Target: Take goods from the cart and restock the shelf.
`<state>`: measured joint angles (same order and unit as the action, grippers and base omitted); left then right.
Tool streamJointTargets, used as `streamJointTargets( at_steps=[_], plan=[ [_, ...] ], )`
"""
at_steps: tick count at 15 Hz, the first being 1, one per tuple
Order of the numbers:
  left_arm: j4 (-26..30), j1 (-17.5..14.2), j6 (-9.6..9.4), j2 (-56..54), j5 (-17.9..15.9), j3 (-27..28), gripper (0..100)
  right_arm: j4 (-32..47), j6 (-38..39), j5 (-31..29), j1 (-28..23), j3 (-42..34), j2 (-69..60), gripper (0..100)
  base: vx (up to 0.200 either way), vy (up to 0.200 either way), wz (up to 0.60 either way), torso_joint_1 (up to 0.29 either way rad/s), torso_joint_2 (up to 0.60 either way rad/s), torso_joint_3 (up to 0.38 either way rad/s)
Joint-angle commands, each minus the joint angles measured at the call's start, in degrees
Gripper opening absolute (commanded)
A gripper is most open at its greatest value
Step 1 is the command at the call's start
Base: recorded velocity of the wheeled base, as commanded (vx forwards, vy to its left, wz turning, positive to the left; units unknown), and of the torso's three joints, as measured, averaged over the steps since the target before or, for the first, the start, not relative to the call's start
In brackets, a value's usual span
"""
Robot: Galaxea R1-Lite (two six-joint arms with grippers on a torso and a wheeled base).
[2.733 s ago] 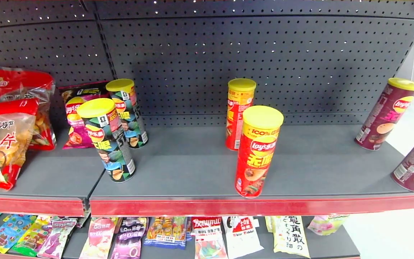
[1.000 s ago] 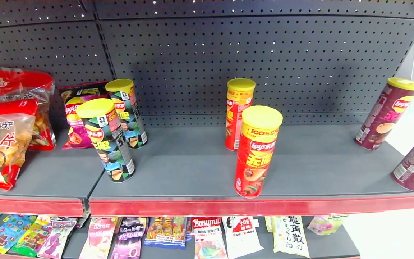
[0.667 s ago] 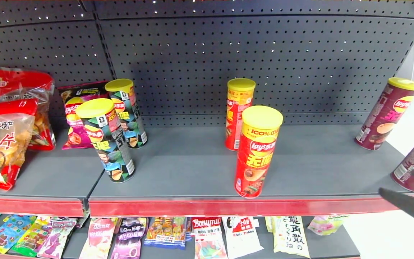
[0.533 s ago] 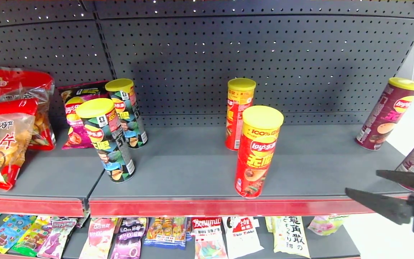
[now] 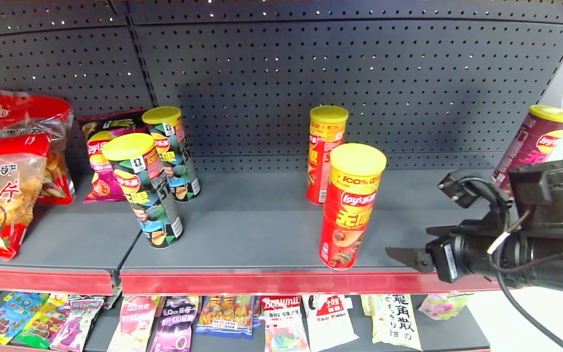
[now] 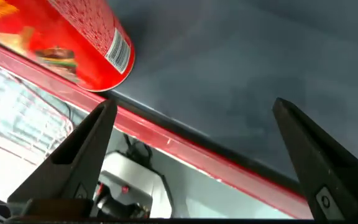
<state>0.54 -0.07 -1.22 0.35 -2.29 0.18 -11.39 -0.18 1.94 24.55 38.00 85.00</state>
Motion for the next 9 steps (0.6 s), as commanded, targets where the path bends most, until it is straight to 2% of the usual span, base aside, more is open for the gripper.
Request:
streamJointTargets(
  at_steps=[1, 4, 9],
  plan=[
    [0.0, 0.0, -0.01, 0.1, 0.0, 0.0, 100, -0.5, 0.0, -0.1, 0.8, 0.6, 4.1, 100, 0.0, 0.0, 0.0, 0.0, 0.0, 0.0],
    [0.0, 0.0, -0.01, 0.1, 0.0, 0.0, 100, -1.9, -0.1, -2.6, 0.9, 1.6, 7.5, 100, 0.0, 0.0, 0.0, 0.0, 0.0, 0.0],
    [0.0, 0.0, -0.01, 0.1, 0.0, 0.0, 100, -2.9, -0.2, -2.7, 1.0, 4.5, 11.3, 100, 0.0, 0.0, 0.0, 0.0, 0.0, 0.0]
  ],
)
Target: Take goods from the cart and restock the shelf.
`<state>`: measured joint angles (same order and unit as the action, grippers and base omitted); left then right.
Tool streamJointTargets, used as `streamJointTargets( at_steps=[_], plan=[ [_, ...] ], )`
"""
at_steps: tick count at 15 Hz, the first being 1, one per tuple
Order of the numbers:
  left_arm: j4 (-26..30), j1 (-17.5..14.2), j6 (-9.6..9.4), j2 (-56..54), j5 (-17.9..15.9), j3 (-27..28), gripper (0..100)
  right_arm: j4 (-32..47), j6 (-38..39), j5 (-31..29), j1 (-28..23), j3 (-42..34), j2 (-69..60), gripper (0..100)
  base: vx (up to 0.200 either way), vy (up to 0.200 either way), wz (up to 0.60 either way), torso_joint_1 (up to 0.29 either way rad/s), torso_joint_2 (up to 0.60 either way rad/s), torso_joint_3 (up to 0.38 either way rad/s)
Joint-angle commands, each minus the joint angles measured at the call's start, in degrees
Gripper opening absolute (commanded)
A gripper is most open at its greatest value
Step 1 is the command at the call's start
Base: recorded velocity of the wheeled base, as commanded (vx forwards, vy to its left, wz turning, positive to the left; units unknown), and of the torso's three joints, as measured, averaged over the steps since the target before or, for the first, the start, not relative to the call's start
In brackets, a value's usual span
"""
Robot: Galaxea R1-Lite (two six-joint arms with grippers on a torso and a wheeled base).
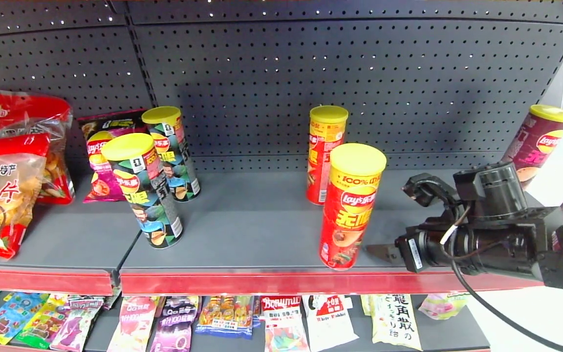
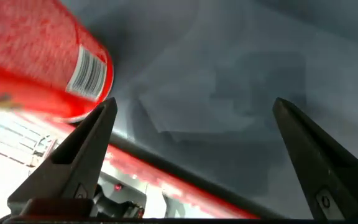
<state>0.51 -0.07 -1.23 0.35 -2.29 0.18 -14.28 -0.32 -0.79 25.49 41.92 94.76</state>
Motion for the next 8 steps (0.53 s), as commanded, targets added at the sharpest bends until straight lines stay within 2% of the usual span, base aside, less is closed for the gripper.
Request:
streamJointTargets(
  at_steps=[1, 8],
  plan=[
    [0.0, 0.0, 0.0, 0.1, 0.0, 0.0, 100, -0.4, 0.0, -0.1, 0.1, 1.0, 2.4, 100, 0.0, 0.0, 0.0, 0.0, 0.0, 0.0],
    [0.0, 0.0, 0.0, 0.1, 0.0, 0.0, 100, -0.4, -1.3, -0.1, 0.7, 2.7, 4.7, 100, 0.0, 0.0, 0.0, 0.0, 0.0, 0.0]
  ],
)
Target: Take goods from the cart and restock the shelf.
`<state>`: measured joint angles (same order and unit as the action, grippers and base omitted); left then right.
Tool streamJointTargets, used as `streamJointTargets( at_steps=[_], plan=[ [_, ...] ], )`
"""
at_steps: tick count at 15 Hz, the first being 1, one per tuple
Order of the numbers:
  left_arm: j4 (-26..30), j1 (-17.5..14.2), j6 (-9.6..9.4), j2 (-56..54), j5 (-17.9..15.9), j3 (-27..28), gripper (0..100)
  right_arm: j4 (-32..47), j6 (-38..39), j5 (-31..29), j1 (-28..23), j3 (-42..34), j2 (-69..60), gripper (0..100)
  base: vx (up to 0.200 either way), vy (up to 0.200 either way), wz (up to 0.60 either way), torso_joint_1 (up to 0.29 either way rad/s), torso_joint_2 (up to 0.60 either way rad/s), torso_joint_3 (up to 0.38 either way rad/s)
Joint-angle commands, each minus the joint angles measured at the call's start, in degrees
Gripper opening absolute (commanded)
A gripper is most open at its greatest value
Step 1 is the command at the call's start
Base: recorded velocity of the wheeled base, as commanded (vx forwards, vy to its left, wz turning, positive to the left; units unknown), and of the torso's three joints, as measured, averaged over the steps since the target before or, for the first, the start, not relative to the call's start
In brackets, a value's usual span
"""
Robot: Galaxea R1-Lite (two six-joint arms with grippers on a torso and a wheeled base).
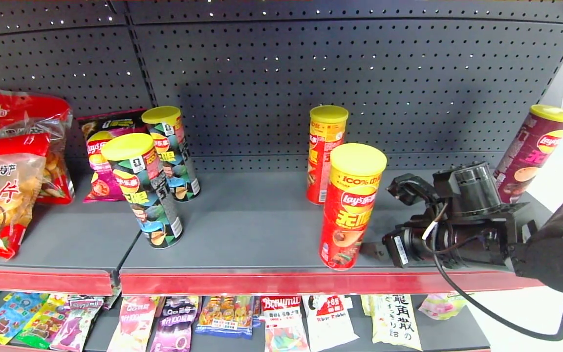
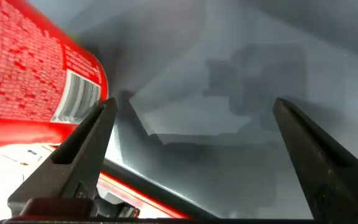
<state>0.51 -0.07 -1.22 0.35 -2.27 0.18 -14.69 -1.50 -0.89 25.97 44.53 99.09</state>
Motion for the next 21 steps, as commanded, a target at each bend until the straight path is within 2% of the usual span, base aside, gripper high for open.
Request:
streamJointTargets(
  at_steps=[1, 21],
  plan=[
    [0.0, 0.0, -0.01, 0.1, 0.0, 0.0, 100, 0.0, -0.1, 0.0, 0.5, 0.2, 0.6, 100, 0.0, 0.0, 0.0, 0.0, 0.0, 0.0],
    [0.0, 0.0, -0.01, 0.1, 0.0, 0.0, 100, -0.1, 0.0, -1.2, 4.4, 2.8, 2.5, 100, 0.0, 0.0, 0.0, 0.0, 0.0, 0.0]
  ],
)
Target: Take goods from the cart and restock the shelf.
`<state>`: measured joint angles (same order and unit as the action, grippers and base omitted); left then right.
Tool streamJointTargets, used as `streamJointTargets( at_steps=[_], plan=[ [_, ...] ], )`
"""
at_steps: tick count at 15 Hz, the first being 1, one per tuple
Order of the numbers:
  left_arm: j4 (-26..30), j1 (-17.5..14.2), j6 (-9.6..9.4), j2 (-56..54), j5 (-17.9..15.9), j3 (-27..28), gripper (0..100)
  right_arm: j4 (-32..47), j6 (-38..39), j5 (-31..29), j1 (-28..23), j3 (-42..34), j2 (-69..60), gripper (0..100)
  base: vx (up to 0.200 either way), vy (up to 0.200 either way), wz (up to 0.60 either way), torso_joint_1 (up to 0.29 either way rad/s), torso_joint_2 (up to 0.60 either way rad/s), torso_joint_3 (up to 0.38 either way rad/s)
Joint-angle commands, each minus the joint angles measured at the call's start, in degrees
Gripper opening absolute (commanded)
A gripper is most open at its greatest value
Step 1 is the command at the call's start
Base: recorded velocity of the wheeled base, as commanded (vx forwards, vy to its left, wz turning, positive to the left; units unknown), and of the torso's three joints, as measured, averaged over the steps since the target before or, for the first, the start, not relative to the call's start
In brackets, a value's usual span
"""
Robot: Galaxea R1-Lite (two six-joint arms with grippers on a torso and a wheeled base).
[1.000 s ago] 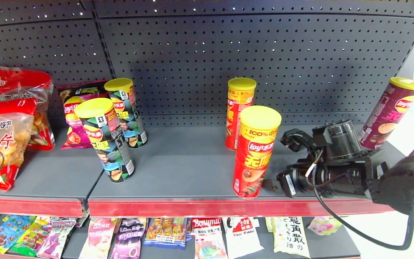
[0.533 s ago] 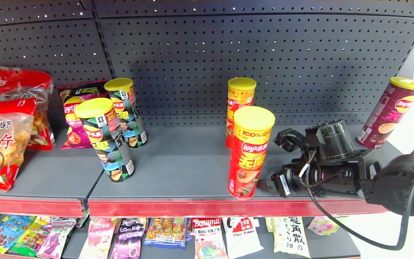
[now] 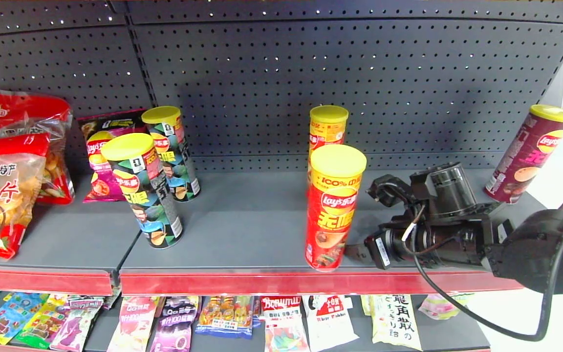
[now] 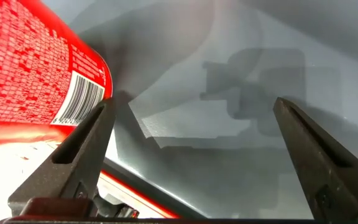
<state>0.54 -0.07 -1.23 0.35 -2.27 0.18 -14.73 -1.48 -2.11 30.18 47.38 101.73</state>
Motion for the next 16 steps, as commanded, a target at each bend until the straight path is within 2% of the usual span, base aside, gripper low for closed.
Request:
streamJointTargets(
  at_steps=[1, 12, 14, 16],
  plan=[
    [0.0, 0.0, 0.0, 0.1, 0.0, 0.0, 100, 0.0, 0.0, 0.0, 0.2, 0.1, -0.1, 100, 0.0, 0.0, 0.0, 0.0, 0.0, 0.0],
    [0.0, 0.0, 0.0, 0.1, 0.0, 0.0, 100, 0.0, 0.1, 0.0, 0.8, -0.1, -0.1, 100, 0.0, 0.0, 0.0, 0.0, 0.0, 0.0],
    [0.0, 0.0, 0.0, 0.1, 0.0, 0.0, 100, 0.0, 0.2, -0.1, 0.1, -1.6, -1.3, 100, 0.0, 0.0, 0.0, 0.0, 0.0, 0.0],
    [0.0, 0.0, 0.0, 0.1, 0.0, 0.0, 100, 0.0, -0.1, 0.0, -0.8, -6.2, -7.7, 100, 0.0, 0.0, 0.0, 0.0, 0.0, 0.0]
  ],
)
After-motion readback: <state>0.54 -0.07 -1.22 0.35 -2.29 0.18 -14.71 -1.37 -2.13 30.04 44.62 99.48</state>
